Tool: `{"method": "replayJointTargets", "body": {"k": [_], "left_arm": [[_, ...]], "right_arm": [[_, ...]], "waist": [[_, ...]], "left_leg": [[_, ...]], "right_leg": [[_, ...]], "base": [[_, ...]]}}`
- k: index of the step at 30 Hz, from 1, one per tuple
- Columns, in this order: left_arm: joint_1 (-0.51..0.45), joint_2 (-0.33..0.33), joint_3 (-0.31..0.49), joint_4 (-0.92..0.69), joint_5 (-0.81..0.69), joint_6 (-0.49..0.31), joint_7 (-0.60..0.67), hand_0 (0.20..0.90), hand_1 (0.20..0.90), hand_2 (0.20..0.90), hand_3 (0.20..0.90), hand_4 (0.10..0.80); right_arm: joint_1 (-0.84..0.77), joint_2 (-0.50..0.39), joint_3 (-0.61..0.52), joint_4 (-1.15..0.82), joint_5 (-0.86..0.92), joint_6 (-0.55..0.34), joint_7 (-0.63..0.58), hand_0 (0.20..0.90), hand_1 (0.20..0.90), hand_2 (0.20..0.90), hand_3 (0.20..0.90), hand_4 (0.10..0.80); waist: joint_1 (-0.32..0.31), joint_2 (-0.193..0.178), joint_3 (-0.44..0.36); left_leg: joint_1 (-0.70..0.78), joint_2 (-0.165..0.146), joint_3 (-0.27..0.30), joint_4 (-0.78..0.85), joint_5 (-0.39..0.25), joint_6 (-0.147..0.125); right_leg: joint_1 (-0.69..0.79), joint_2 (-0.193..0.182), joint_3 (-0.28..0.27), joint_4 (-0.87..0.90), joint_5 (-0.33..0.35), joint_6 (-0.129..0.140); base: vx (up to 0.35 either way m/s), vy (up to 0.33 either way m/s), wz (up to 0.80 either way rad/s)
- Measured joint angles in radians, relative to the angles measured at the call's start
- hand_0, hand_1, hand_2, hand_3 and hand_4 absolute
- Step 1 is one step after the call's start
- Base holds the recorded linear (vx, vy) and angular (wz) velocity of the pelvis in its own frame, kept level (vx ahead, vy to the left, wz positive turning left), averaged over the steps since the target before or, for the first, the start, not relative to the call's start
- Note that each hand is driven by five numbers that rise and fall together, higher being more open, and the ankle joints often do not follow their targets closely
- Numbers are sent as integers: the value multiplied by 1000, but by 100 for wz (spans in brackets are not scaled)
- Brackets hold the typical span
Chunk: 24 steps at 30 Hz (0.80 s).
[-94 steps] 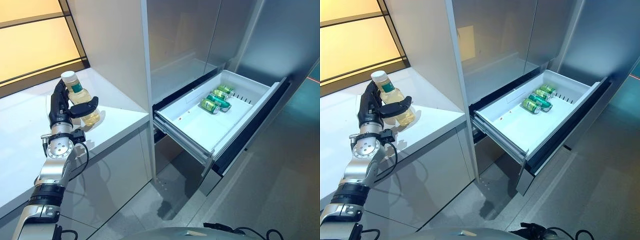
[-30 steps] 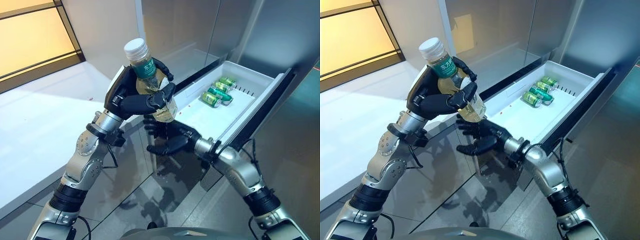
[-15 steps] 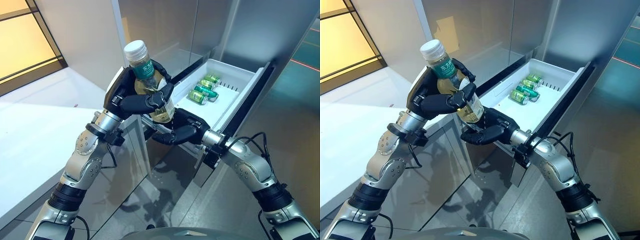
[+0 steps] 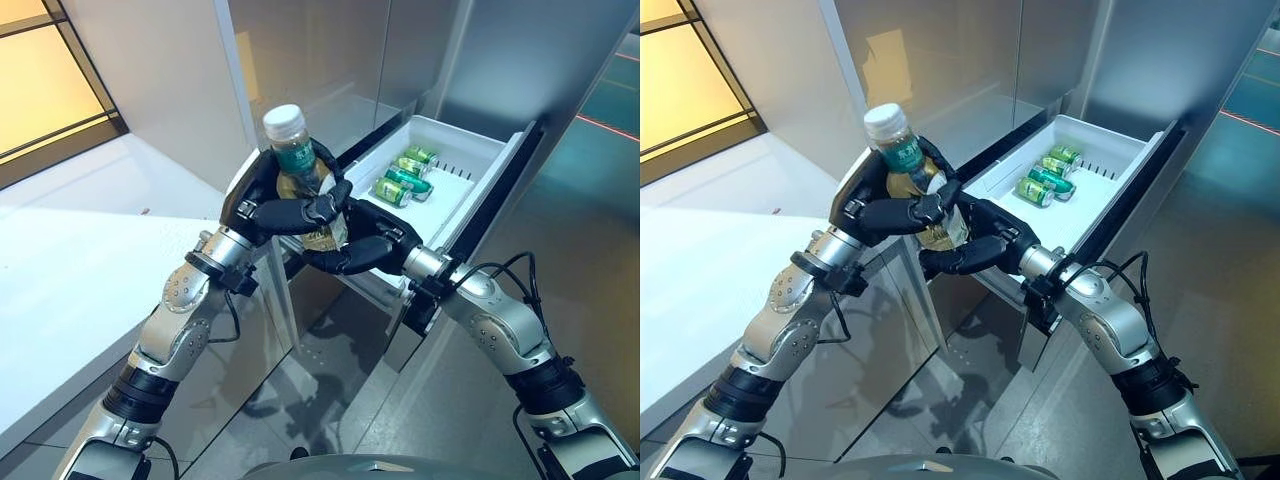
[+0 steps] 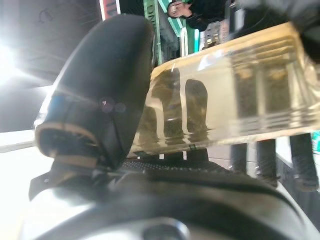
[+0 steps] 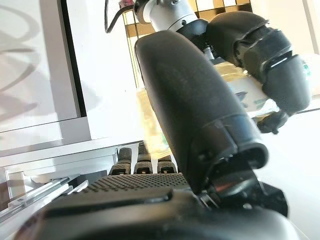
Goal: Put drinks into fridge and close the fridge
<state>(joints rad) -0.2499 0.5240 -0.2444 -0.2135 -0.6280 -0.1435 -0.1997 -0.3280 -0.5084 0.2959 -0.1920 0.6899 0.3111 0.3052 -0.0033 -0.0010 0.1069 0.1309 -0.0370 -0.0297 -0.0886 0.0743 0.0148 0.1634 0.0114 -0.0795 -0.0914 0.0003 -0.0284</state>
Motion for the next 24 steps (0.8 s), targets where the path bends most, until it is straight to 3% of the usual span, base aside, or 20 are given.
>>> {"method": "replayJointTargets", "body": {"k": [11,12,13,14,24], "left_arm": [[0,47,-34,3,72,11,-5,300,300,300,200,100],[0,46,-37,3,72,11,-16,300,300,300,200,100],[0,47,-39,3,69,11,-28,300,300,300,200,100],[0,47,-44,3,65,11,-36,300,300,300,200,100],[-1,51,-83,4,31,11,-48,300,300,300,200,100]], "right_arm": [[-11,-31,0,-15,19,16,7,900,900,900,900,800],[-13,-32,2,-15,19,31,11,712,712,712,680,580],[-15,-34,6,-15,19,40,12,396,396,396,313,213],[-15,-39,8,-15,19,46,12,300,300,300,200,100],[-32,-97,77,-28,-5,81,29,300,300,300,200,100]], "waist": [[0,-2,1],[-1,-4,3],[-2,-6,4],[-3,-7,4],[-8,-9,5]], "left_leg": [[0,0,4,0,-2,0],[-1,0,5,0,-2,-1],[-1,0,6,0,-3,-1],[-1,0,6,0,-3,-1],[-1,0,8,0,-6,1]], "right_leg": [[-3,0,5,0,0,0],[-3,0,7,0,0,0],[-4,0,7,0,0,0],[-4,0,8,0,0,0],[-5,0,12,0,1,1]], "base": [[0,0,0],[0,0,0],[0,0,0],[0,0,0],[3,1,0]]}}
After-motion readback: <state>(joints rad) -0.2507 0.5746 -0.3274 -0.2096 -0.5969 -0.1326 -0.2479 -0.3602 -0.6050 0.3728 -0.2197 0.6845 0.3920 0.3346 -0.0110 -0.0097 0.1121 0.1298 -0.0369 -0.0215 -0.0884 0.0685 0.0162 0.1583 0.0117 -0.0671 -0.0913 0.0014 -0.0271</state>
